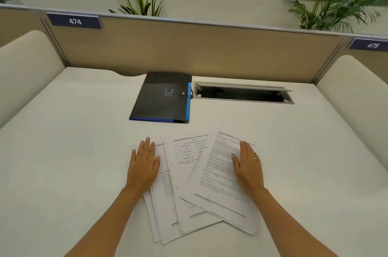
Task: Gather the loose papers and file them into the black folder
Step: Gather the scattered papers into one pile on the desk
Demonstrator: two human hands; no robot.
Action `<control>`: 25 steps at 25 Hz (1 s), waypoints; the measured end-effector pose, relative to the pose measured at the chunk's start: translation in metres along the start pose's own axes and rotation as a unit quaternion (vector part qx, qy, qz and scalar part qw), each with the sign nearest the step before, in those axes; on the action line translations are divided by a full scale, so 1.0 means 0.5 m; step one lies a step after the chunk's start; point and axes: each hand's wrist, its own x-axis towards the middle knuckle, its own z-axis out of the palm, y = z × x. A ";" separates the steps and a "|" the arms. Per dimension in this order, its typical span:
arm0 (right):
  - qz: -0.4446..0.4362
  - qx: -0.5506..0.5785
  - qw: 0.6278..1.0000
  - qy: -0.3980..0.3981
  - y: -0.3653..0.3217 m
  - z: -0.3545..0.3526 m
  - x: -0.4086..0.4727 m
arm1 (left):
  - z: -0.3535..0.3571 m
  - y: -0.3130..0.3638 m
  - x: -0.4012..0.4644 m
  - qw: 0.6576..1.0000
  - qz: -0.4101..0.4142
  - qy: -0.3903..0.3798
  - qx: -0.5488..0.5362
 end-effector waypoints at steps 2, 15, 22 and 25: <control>0.007 -0.007 1.000 -0.021 0.005 0.016 -0.022 | 0.011 -0.004 -0.012 1.000 0.003 -0.009 0.007; -0.013 -0.053 0.998 -0.020 0.022 0.036 -0.039 | 0.015 -0.005 -0.023 0.998 -0.034 0.043 -0.030; 0.325 0.026 0.944 0.046 0.010 -0.008 -0.029 | -0.014 0.019 -0.058 0.908 -0.216 0.138 -0.333; 0.258 0.068 0.964 0.005 -0.008 -0.008 -0.017 | -0.025 0.055 -0.057 0.886 -0.232 0.105 -0.388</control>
